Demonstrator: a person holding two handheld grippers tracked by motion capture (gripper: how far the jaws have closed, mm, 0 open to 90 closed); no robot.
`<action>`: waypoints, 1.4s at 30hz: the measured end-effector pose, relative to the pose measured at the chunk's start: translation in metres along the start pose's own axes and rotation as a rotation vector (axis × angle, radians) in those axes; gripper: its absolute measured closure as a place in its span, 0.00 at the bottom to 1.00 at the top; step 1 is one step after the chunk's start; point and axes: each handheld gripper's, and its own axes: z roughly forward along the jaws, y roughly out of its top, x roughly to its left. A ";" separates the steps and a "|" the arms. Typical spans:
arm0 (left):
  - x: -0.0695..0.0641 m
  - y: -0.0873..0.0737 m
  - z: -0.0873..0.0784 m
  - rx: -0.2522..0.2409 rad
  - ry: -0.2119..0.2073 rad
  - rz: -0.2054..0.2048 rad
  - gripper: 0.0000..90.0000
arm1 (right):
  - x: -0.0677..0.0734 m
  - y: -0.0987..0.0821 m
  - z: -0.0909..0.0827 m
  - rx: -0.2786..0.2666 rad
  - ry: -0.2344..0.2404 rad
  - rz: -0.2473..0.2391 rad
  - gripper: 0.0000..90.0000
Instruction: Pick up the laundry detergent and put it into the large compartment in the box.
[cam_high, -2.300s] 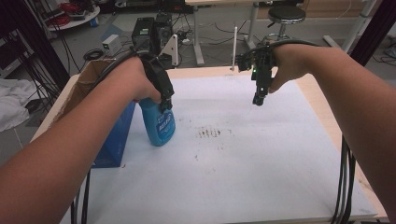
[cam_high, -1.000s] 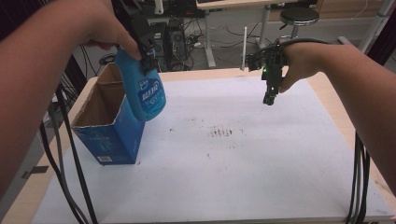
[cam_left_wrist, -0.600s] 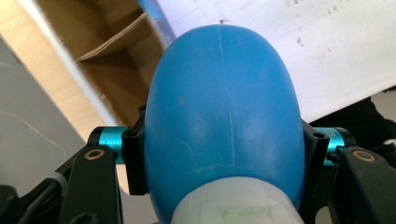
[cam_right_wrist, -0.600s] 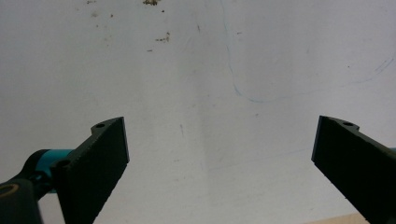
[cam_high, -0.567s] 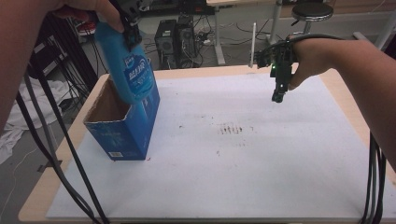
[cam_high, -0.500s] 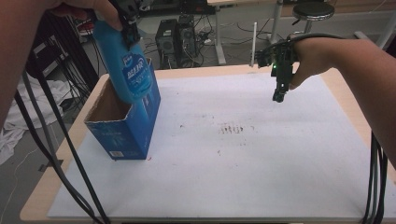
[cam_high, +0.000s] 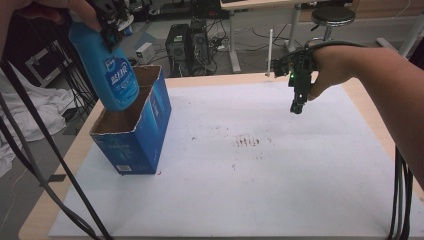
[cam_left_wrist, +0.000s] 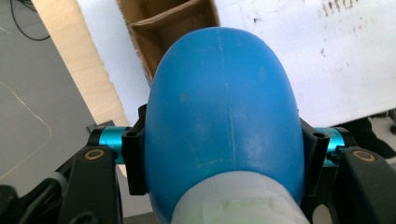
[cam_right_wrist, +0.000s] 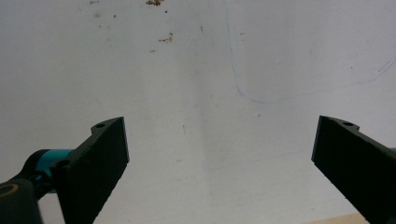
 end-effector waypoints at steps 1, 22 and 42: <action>0.001 0.000 0.001 -0.004 -0.003 -0.011 0.42 | 0.001 0.000 0.000 0.003 -0.001 0.004 0.03; 0.020 0.003 0.048 0.042 -0.009 -0.034 0.42 | 0.002 -0.004 -0.004 0.000 -0.007 0.017 0.03; 0.026 0.009 0.116 0.095 -0.021 0.067 0.42 | 0.002 -0.004 -0.003 0.006 -0.005 0.015 0.03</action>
